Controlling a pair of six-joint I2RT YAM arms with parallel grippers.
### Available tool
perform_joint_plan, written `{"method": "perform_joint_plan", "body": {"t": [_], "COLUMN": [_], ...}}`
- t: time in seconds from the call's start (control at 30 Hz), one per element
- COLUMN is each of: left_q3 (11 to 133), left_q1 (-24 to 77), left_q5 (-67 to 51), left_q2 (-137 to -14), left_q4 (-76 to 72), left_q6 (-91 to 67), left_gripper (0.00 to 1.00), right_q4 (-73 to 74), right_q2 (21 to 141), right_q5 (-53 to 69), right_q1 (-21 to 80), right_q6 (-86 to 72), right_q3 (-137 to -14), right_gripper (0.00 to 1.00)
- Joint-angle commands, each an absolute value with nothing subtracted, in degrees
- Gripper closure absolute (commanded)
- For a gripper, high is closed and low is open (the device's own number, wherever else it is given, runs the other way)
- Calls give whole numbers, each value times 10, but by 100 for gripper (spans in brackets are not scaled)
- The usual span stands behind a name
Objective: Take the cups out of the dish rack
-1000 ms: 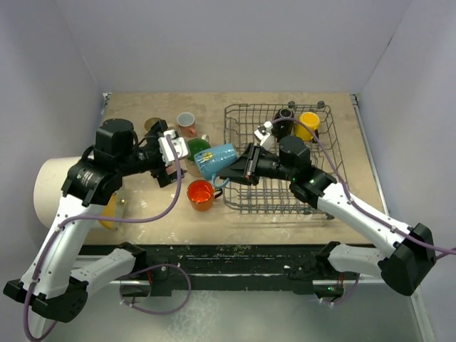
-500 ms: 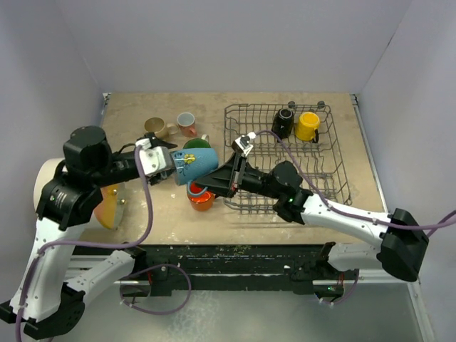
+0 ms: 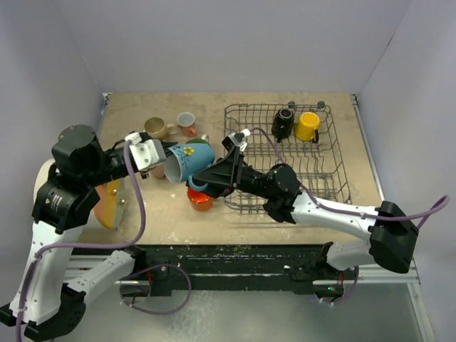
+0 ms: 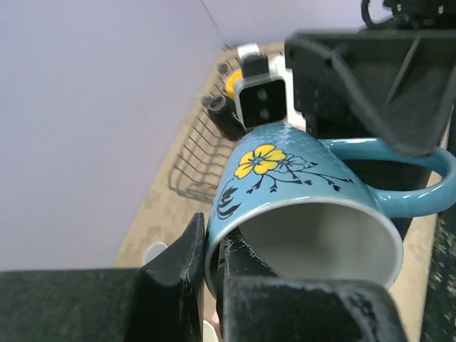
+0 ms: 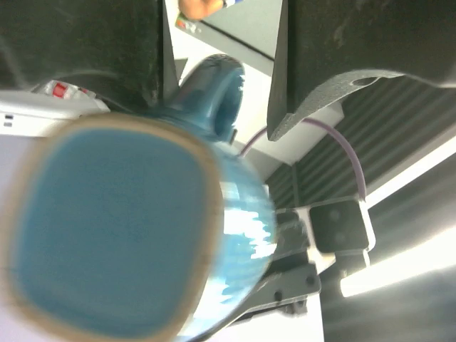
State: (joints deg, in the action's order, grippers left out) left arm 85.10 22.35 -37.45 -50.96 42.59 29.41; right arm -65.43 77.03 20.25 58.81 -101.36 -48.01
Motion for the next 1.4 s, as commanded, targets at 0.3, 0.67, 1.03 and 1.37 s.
{"method": "perform_joint_plan", "body": {"t": [0.3,0.67,1.03,1.37], "left_q3": [802,688,589,590], "left_q1": [233,196,163,145], "left_q5": [-101,23,27,15], "left_q2": [-612,-693,-745,-797], "left_q4": [543,557,453,404], "left_q6": [362,383,402,401], "left_gripper": [100,100,100,98], "right_q4": [-110,344,439,427], "right_q2": [595,612,712,938], "right_q5": [244,170,-9,-167], "right_q1": [387,203,187,179], "right_q6": [-833,-551,-447,-341], "right_q3": [-523,-715,-820,-972], "right_gripper": [0,0,0,3]}}
